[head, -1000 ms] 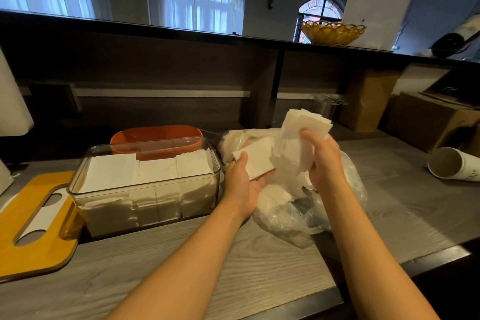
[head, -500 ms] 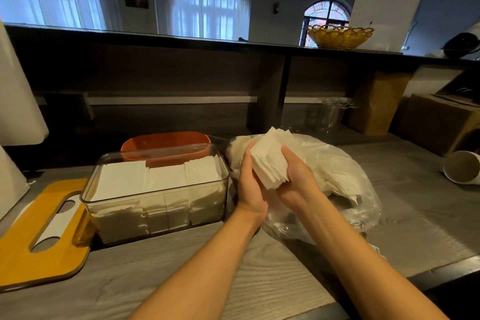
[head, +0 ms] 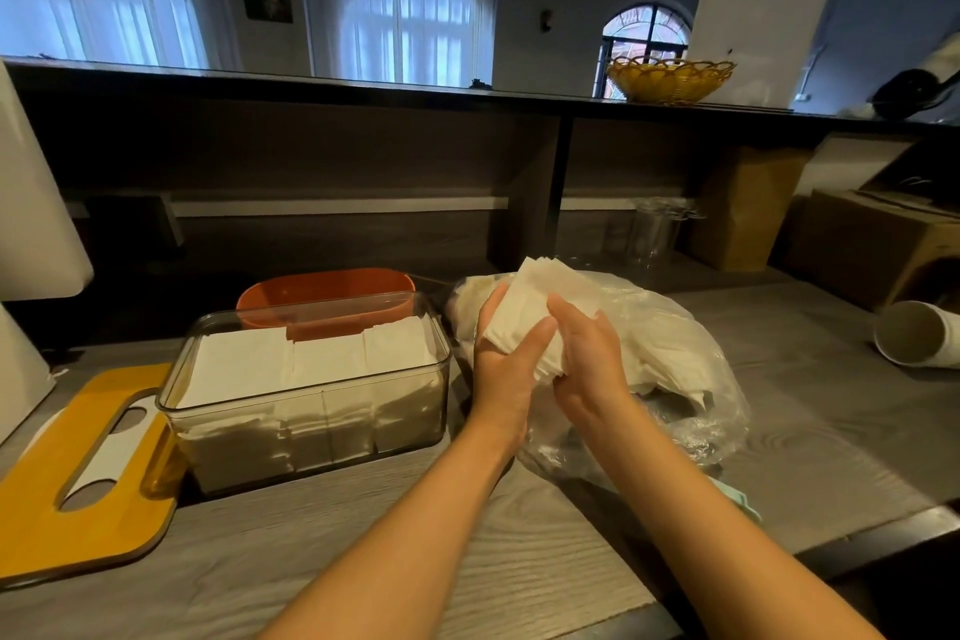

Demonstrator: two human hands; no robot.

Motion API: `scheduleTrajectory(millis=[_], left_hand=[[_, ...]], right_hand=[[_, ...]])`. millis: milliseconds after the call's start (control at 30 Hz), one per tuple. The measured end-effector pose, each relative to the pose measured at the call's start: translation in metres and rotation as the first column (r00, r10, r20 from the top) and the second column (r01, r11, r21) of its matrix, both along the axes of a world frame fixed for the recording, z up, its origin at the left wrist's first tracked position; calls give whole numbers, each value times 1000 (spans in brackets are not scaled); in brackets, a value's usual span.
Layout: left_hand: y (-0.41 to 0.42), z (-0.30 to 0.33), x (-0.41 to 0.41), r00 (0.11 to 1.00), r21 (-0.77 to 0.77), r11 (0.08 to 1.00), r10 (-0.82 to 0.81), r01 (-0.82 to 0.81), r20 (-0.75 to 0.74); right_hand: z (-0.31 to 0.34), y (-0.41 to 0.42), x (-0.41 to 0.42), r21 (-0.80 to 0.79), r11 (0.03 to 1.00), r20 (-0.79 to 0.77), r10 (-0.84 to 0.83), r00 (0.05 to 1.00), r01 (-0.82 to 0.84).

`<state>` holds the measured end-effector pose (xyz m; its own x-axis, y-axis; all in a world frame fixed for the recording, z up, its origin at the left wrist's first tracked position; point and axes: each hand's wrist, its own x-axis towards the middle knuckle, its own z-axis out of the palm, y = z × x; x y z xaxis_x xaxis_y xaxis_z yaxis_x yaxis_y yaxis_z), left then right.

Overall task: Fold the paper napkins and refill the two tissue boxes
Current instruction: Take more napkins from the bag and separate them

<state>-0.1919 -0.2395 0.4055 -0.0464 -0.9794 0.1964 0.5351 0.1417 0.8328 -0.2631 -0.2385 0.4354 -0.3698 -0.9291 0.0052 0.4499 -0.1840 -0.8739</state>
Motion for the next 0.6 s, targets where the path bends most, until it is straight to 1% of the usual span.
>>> scheduleTrajectory(millis=[33, 100, 200, 233, 300, 367, 433, 500, 600], left_hand=[[-1, -1, 0, 1000, -11, 1000, 16, -16, 11], [-1, -1, 3, 1000, 16, 1000, 23, -23, 17], [6, 2, 11, 997, 54, 998, 11, -15, 73], [9, 2, 15, 995, 29, 1000, 8, -11, 104], [18, 4, 21, 980, -93, 996, 29, -11, 198], [29, 7, 24, 962, -212, 977, 68, -11, 263], [39, 9, 25, 951, -245, 969, 93, -19, 295], [49, 9, 27, 947, -241, 970, 88, -12, 308], [64, 8, 40, 950, -201, 979, 81, -20, 301]], right_hand=[[2, 2, -2, -19, 1000, -55, -8, 998, 7], [11, 5, -9, -49, 999, -156, -17, 988, 10], [23, 8, -27, -74, 997, -343, 6, 939, -33], [25, 11, -32, -81, 995, -400, 21, 916, -58], [23, 21, -40, -95, 993, -474, 16, 881, -69], [16, 33, -43, -119, 992, -484, -27, 874, -35], [8, 49, -44, -146, 989, -472, -80, 878, 12], [1, 66, -44, -162, 986, -463, -114, 879, 42], [-5, 94, -39, -151, 989, -483, -78, 872, 4]])
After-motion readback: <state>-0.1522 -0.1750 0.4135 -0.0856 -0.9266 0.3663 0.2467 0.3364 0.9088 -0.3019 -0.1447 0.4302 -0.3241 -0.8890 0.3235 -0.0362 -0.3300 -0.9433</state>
